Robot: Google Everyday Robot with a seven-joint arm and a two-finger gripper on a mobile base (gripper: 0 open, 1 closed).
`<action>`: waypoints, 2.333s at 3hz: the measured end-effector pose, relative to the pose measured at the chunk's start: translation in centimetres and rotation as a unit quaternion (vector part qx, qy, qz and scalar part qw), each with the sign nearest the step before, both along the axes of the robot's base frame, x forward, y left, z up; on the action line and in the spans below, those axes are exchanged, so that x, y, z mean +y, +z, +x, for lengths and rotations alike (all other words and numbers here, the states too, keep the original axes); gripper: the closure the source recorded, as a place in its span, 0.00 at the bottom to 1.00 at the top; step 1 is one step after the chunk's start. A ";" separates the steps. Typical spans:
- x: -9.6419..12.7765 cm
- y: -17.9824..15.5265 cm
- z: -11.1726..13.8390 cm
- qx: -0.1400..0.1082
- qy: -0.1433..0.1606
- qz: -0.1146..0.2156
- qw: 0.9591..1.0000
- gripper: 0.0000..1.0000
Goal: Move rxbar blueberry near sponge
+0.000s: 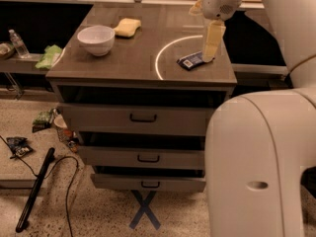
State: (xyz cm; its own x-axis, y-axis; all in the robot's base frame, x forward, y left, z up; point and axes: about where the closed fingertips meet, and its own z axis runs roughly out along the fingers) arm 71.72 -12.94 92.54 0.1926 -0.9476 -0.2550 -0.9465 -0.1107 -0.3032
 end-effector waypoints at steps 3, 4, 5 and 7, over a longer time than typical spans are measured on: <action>0.7 -6.9 4.4 0.036 -0.036 0.052 0.997 0.03; -0.2 -8.0 4.7 0.046 -0.057 0.066 0.995 0.26; -0.3 -9.0 4.7 0.058 -0.064 0.079 0.993 0.49; -0.2 -8.8 4.6 0.060 -0.064 0.080 0.993 0.99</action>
Offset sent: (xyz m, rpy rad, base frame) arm 0.0830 0.0008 -0.0309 0.0712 0.1147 -0.0118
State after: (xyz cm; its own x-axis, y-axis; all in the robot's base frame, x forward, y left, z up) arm 76.33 -13.18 83.72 0.0321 -0.9078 -0.4182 -0.9799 0.0539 -0.1922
